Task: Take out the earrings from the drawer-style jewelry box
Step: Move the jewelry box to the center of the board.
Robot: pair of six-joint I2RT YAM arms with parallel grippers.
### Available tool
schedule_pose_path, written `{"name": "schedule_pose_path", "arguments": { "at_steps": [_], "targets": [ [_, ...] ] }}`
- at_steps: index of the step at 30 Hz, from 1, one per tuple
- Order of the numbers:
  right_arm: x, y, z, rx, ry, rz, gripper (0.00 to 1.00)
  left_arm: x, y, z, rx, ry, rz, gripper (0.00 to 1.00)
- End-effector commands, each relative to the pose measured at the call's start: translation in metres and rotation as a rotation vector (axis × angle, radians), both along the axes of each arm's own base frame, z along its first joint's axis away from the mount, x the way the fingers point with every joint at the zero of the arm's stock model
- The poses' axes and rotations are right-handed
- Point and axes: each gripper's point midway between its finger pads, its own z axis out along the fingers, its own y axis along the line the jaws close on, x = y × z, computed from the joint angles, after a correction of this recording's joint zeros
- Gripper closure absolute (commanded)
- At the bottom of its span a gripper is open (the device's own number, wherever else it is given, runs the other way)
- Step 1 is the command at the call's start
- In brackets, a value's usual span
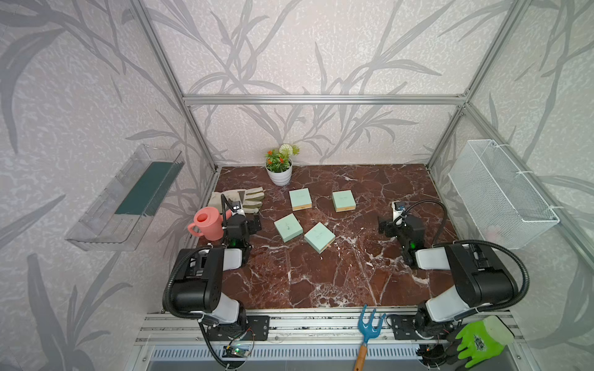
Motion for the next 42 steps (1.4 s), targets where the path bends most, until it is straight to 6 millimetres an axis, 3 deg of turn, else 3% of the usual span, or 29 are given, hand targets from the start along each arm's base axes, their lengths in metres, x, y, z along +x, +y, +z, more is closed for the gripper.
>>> {"name": "schedule_pose_path", "arguments": {
  "at_steps": [1,34,42],
  "targets": [
    [0.005,0.001,0.01,0.013,-0.029,0.009,0.01,0.004,-0.001,0.005,0.012,-0.013,-0.008,0.01],
    [0.004,0.003,0.009,0.009,-0.027,0.011,0.01,0.004,0.0,0.006,0.011,-0.016,-0.008,0.01],
    [0.005,-0.007,0.013,0.027,-0.041,-0.034,0.01,0.005,0.0,0.008,0.008,-0.025,-0.008,0.01]
  ]
}}
